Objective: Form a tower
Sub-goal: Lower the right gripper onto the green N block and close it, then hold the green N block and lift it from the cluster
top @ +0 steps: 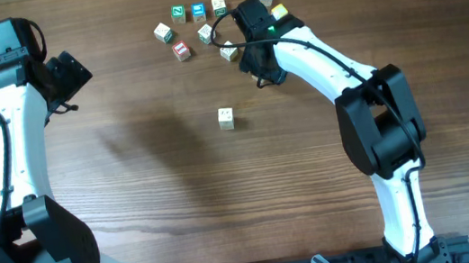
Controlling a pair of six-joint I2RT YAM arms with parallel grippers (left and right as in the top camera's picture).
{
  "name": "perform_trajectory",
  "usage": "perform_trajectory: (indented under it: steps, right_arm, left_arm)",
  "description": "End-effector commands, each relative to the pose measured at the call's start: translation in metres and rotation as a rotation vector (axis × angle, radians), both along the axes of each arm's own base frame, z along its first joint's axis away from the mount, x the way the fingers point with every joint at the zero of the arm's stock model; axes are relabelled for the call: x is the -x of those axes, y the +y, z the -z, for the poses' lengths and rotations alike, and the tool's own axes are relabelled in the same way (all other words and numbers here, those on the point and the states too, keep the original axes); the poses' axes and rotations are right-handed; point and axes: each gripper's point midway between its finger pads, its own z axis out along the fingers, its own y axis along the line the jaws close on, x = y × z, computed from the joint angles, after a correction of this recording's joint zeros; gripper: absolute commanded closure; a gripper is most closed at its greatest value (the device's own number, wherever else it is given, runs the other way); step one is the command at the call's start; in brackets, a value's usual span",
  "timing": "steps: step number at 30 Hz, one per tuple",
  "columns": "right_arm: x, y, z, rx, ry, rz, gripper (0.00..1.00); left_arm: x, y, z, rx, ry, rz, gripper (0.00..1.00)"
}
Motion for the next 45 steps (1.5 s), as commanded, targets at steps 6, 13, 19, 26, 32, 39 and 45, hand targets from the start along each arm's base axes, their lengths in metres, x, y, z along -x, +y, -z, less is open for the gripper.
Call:
perform_trajectory:
  steps: [6, 13, 19, 26, 32, 39, 45]
  right_arm:
    - [0.013, -0.010, 0.020, 0.080, 0.067, -0.069, 0.60]
    - [0.006, -0.007, 0.000, 0.101, 0.017, -0.213, 0.44]
    - [0.006, -0.007, 0.000, 0.104, 0.014, -0.226, 0.59]
    - [0.009, -0.007, 0.001, 0.133, 0.024, -0.319, 0.60]
    - [0.008, -0.007, 0.000, 0.149, 0.018, -0.377, 0.44]
    - [0.004, -0.003, -0.001, 0.137, 0.000, -0.381, 0.70]
    - [0.023, 0.022, 0.001, 0.040, 0.031, -0.686, 0.65]
  left_arm:
    - [-0.002, 0.003, -0.013, -0.020, -0.029, 0.004, 0.00]
    - [-0.002, 0.003, -0.013, -0.020, -0.029, 0.004, 0.00]
    - [-0.002, 0.003, -0.013, -0.020, -0.029, 0.004, 0.00]
    - [-0.002, 0.003, -0.013, -0.020, -0.029, 0.004, 0.00]
    - [-0.002, 0.003, -0.013, -0.020, -0.029, 0.004, 0.00]
    - [-0.002, 0.003, -0.013, -0.020, -0.029, 0.004, 0.00]
    - [-0.002, 0.003, -0.013, -0.020, -0.029, 0.004, 0.00]
